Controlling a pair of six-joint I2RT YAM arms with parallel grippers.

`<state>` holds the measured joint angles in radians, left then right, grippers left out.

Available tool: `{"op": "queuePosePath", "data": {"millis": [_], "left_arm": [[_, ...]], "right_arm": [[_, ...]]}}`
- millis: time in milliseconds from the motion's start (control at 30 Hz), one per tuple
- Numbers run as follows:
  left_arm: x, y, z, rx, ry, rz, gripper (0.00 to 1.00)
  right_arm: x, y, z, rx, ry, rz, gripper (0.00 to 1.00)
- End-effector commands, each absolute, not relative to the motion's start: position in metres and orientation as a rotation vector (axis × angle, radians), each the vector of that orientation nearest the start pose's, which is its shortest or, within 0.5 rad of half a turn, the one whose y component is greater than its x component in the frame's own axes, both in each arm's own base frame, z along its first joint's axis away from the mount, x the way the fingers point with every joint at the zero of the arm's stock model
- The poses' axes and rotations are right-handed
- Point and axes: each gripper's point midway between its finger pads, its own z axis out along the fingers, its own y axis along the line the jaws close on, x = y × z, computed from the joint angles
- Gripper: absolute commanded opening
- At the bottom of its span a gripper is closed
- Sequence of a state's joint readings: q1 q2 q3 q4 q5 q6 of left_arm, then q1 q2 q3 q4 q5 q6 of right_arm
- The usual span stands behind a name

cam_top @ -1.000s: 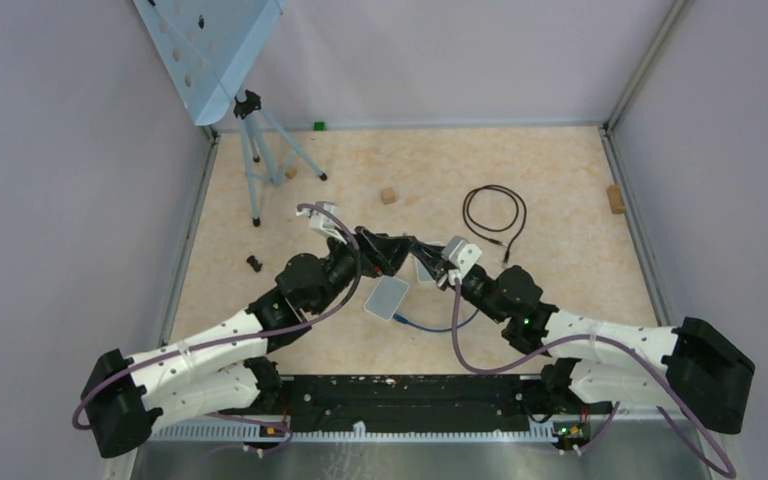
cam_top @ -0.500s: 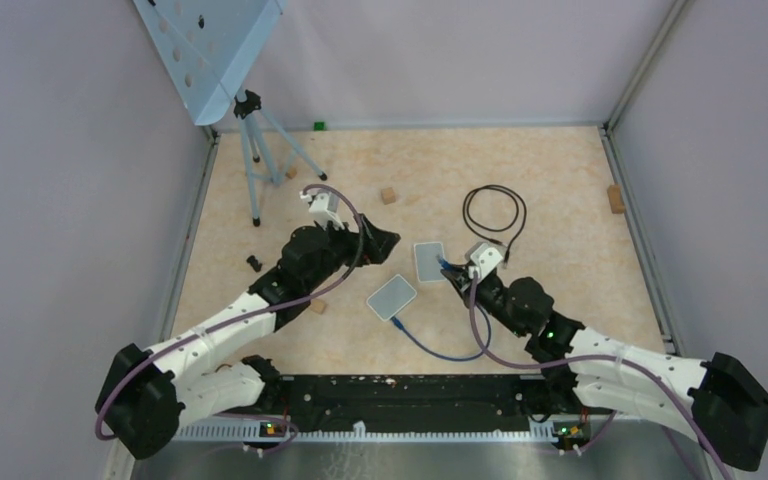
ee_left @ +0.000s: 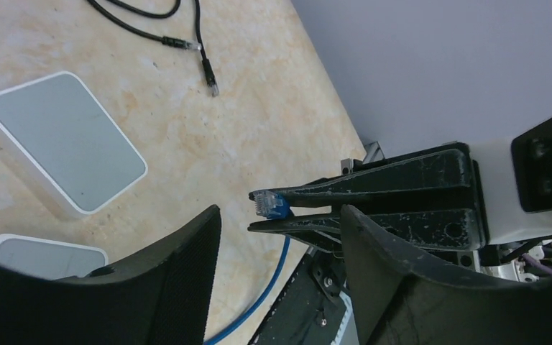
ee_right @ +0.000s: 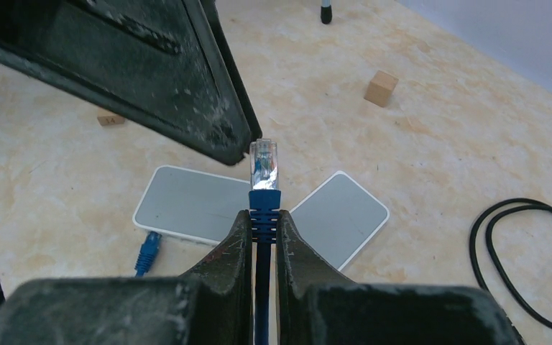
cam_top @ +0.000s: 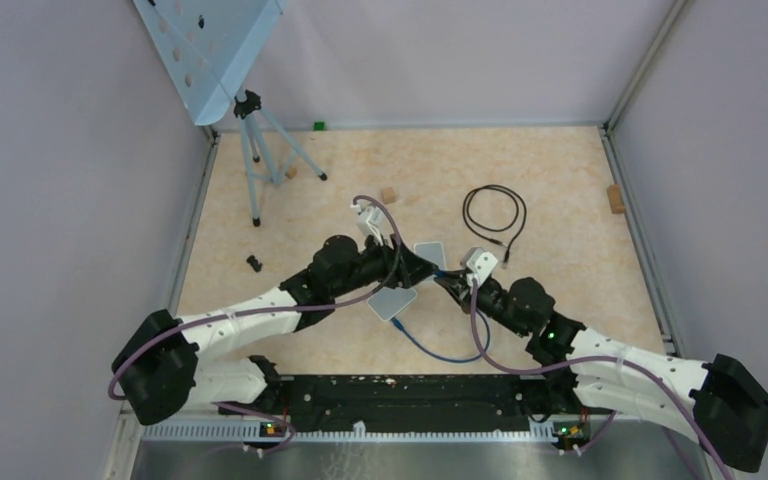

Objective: Insert the plug into the switch port

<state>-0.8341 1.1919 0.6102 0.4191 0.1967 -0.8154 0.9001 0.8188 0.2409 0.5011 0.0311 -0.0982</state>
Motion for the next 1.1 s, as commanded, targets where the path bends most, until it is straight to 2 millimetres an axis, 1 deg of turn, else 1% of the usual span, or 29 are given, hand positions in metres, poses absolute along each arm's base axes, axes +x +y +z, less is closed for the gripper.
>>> {"op": "queuePosePath", "data": {"millis": [0,67,100,267,433,467,533,567,633,667,733,800,900,1067], "left_arm": [[0.214,-0.351,0.228,0.171,1.876,-1.436,0.64],[0.214,-0.354,0.226,0.166,1.883,-1.447,0.60],[0.214,-0.355,0.225,0.164,1.886,-1.448,0.57],[0.218,-0.359,0.223,0.138,1.889,-1.455,0.33],[0.220,-0.358,0.222,0.110,1.895,-1.450,0.04],[0.219,-0.359,0.222,0.109,1.902,-1.451,0.00],[0.219,-0.359,0.219,0.108,1.922,-1.449,0.00],[0.219,-0.359,0.218,0.105,1.930,-1.446,0.00],[0.217,-0.358,0.217,0.099,1.937,-1.450,0.00],[0.217,-0.358,0.217,0.096,1.936,-1.454,0.00],[0.217,-0.357,0.218,0.088,1.934,-1.452,0.00],[0.217,-0.356,0.219,0.086,1.931,-1.453,0.00],[0.217,-0.357,0.220,0.090,1.931,-1.454,0.00],[0.217,-0.358,0.220,0.090,1.932,-1.458,0.00]], "right_arm": [[0.206,0.259,0.192,-0.789,1.385,0.639,0.00],[0.204,0.261,0.195,-0.797,1.374,0.651,0.00],[0.203,0.262,0.196,-0.802,1.369,0.656,0.00],[0.201,0.264,0.196,-0.817,1.356,0.669,0.00],[0.200,0.263,0.194,-0.826,1.354,0.668,0.00],[0.200,0.263,0.194,-0.823,1.353,0.666,0.00],[0.200,0.262,0.194,-0.817,1.349,0.663,0.00],[0.200,0.261,0.194,-0.813,1.342,0.662,0.07],[0.201,0.258,0.198,-0.778,1.324,0.664,0.28],[0.201,0.256,0.200,-0.754,1.315,0.668,0.33],[0.201,0.253,0.203,-0.717,1.301,0.677,0.39],[0.201,0.253,0.203,-0.705,1.298,0.685,0.41],[0.200,0.254,0.203,-0.702,1.291,0.700,0.40],[0.199,0.254,0.200,-0.698,1.297,0.704,0.28]]}}
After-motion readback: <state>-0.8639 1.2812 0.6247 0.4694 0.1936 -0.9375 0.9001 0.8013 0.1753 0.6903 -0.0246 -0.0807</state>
